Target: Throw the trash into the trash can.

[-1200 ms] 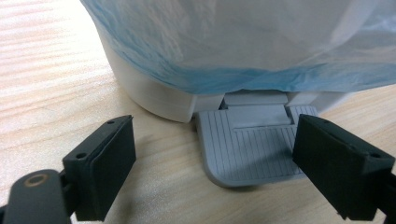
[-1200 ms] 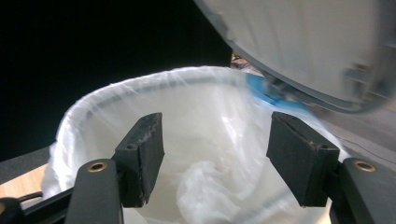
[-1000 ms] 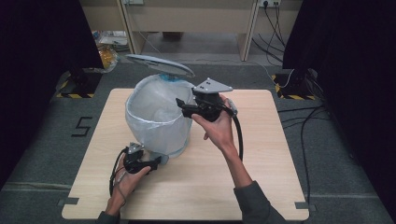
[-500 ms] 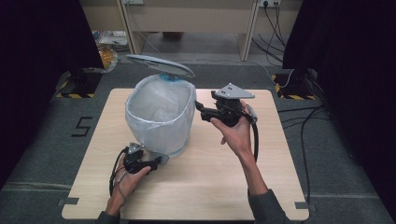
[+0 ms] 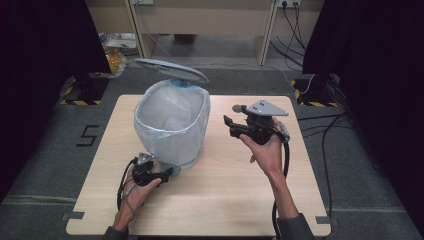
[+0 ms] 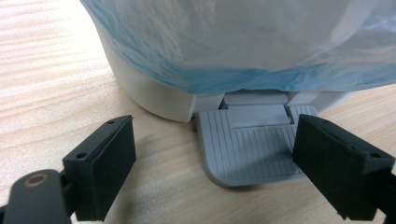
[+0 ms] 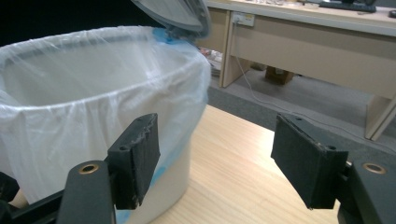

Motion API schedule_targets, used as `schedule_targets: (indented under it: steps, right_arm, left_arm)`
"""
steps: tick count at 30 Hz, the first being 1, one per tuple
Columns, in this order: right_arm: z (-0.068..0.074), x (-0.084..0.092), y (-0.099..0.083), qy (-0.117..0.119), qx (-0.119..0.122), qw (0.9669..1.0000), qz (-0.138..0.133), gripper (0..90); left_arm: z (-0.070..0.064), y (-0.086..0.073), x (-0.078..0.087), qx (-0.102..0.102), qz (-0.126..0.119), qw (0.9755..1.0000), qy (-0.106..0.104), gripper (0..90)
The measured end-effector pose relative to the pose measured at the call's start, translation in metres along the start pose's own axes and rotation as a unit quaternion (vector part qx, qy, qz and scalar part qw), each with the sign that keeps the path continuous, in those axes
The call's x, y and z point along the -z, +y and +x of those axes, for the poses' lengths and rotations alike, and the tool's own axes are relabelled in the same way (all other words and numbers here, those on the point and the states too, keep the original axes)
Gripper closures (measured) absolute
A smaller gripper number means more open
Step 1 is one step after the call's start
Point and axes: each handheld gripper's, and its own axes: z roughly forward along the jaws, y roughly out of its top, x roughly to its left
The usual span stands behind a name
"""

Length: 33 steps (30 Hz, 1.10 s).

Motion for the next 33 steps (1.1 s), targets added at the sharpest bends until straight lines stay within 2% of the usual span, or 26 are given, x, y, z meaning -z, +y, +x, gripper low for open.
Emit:
schedule_targets:
  steps: [11, 13, 21, 28, 33]
  right_arm:
    - [-0.011, 0.009, -0.028, -0.011, -0.01, 0.9998, 0.013, 31.4]
    - [-0.013, 0.009, -0.035, -0.015, -0.005, 0.9997, 0.017, 31.1]
    - [-0.017, 0.008, -0.06, -0.024, -0.013, 0.9992, 0.029, 30.0]
    - [-0.014, 0.009, -0.077, -0.034, 0.003, 0.9987, 0.037, 29.5]
    - [-0.013, 0.009, -0.09, -0.037, 0.006, 0.998, 0.05, 29.0]
  left_arm:
    - [0.0, 0.0, 0.0, 0.0, 0.0, 1.0, 0.0, 12.4]
    - [0.0, 0.0, 0.0, 0.0, 0.0, 1.0, 0.0, 12.4]
    - [0.0, 0.0, 0.0, 0.0, -0.001, 1.0, 0.0, 12.4]
    - [0.0, 0.0, 0.0, 0.003, -0.001, 1.0, 0.0, 12.4]
    - [0.0, 0.0, 0.0, 0.002, -0.001, 1.0, 0.0, 12.4]
